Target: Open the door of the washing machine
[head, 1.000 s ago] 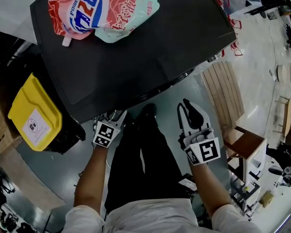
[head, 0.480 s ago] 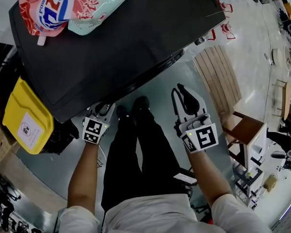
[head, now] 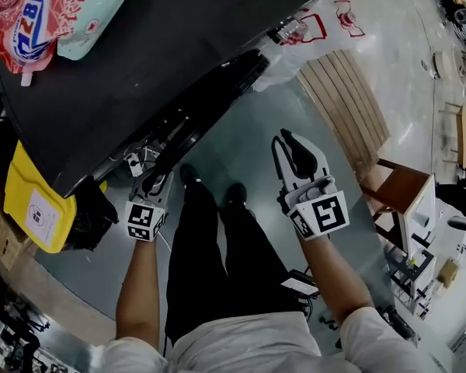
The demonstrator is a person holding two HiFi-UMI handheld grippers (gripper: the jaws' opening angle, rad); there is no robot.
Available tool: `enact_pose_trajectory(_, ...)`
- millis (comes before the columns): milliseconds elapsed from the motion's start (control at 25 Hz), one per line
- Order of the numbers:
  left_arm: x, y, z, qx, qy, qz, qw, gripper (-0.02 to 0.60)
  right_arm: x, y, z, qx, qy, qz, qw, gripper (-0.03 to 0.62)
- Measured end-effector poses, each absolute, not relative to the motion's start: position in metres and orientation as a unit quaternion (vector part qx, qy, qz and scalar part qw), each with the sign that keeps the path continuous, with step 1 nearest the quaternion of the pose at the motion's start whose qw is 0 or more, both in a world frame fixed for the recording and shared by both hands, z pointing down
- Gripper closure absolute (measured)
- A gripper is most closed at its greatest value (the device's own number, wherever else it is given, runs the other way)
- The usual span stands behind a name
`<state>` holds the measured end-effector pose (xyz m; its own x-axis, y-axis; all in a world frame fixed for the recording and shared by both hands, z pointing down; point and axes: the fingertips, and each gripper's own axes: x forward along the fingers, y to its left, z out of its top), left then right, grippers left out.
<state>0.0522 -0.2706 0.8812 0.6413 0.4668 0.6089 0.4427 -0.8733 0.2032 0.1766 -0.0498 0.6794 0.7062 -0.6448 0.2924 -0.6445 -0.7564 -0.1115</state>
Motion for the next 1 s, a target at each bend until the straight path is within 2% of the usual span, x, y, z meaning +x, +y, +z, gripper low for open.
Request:
enact_pose_trajectory(280,-0.002,-0.174,0.887,0.907,0.217,0.358,0.035,0.491,0.146,0.012,0.681,-0.93,0.333,-0.154,0.015,0.511)
enact_pose_trajectory(480,-0.022,-0.099,0.887,0.912,0.185,0.359,0.075,0.48,0.127,0.06,0.678,-0.935,0.323,-0.148,0.012,0.511)
enact_pose_trajectory(1000,-0.014,0.097,0.889,0.887,0.2,0.377,0.178,0.454,0.081,0.173,0.692,-0.957,0.24,-0.162,0.03,0.511)
